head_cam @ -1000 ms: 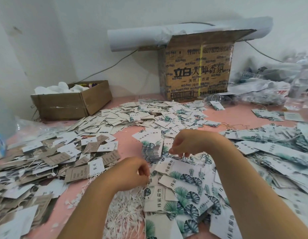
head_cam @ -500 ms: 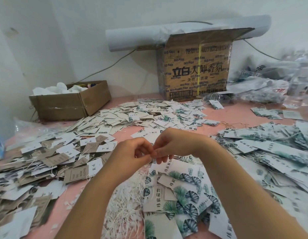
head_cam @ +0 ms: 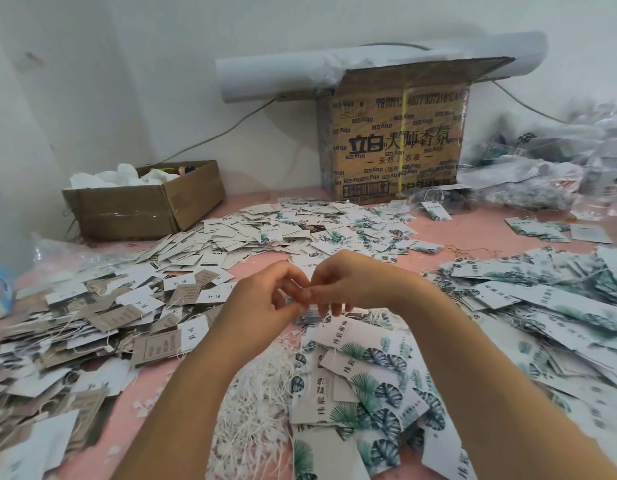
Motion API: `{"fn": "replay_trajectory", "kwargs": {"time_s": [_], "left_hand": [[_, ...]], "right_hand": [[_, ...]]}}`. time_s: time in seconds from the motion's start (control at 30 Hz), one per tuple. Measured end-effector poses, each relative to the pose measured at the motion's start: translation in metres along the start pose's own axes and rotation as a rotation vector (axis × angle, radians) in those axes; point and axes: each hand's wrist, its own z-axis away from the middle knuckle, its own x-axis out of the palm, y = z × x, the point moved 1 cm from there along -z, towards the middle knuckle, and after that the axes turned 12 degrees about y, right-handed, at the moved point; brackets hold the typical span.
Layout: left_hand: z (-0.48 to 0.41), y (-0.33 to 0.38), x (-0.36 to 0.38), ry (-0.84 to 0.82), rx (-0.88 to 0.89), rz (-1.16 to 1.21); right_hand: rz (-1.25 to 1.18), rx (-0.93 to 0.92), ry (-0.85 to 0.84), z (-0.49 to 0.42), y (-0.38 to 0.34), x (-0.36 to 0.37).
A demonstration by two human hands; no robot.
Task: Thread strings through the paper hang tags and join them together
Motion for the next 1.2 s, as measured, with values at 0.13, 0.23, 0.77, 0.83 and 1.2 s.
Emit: {"fn": "replay_trajectory", "kwargs": {"time_s": [0.13,0.23,0.77,0.83,1.2], "left_hand": [[-0.001,-0.002,0.001,0.024,-0.021,0.014],[-0.001,-0.002,0.000,0.011,-0.063,0.029],[0.000,-0.014,0.002,-0.015,-0.210,0.085],[-0.001,-0.013,0.002,0.028,-0.191,0.100],[-0.002,-0.018,0.004,0.147,-0.191,0.165]], "right_hand": [[-0.048,-0.066,0.014,0.001,-0.004,0.000],[-0.082,-0.079,0.160,0.002,-0.006,-0.004],[-0.136,0.052,0.283,0.000,0.003,-0.007],[0.008,-0.051,0.159,-0.003,0.000,0.005],[-0.134,-0.007,0.347,-0.009,0.007,0.008]]}}
